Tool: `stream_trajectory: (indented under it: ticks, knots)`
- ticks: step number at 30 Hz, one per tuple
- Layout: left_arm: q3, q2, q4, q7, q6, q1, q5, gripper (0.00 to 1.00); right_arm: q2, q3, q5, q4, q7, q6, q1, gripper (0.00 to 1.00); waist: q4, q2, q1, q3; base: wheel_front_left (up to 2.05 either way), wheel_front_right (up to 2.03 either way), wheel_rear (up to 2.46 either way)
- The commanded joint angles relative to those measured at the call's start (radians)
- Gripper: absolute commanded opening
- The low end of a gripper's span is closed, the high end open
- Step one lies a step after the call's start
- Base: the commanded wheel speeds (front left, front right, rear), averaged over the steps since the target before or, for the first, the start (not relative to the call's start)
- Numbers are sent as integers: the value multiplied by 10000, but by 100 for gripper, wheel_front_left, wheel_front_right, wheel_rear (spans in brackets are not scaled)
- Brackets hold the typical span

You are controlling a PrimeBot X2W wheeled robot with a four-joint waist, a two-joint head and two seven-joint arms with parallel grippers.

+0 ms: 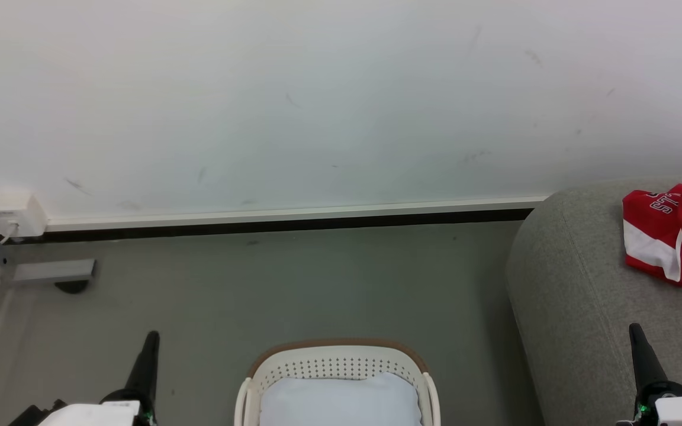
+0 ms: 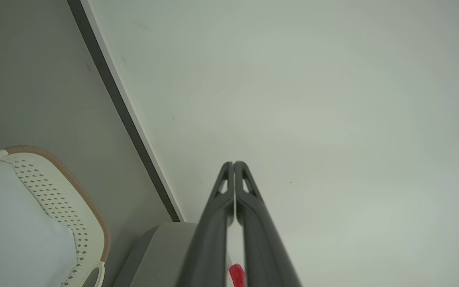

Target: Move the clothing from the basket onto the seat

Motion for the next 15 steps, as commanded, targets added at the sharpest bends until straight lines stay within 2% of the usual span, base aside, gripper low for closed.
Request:
stream_trajectory:
  ticks: [1,15]
  knots:
    - [73,22,-67,78,-68,-166,-201,0,-66,-44,245,-96,52,-16,-145,0,10,0,0,6,0,0,0]
    - [191,-8,-144,313,-161,-230,-1123,0,-68,-153,1253,-213,300,-19,-177,0,85,0,0,47,0,0,0]
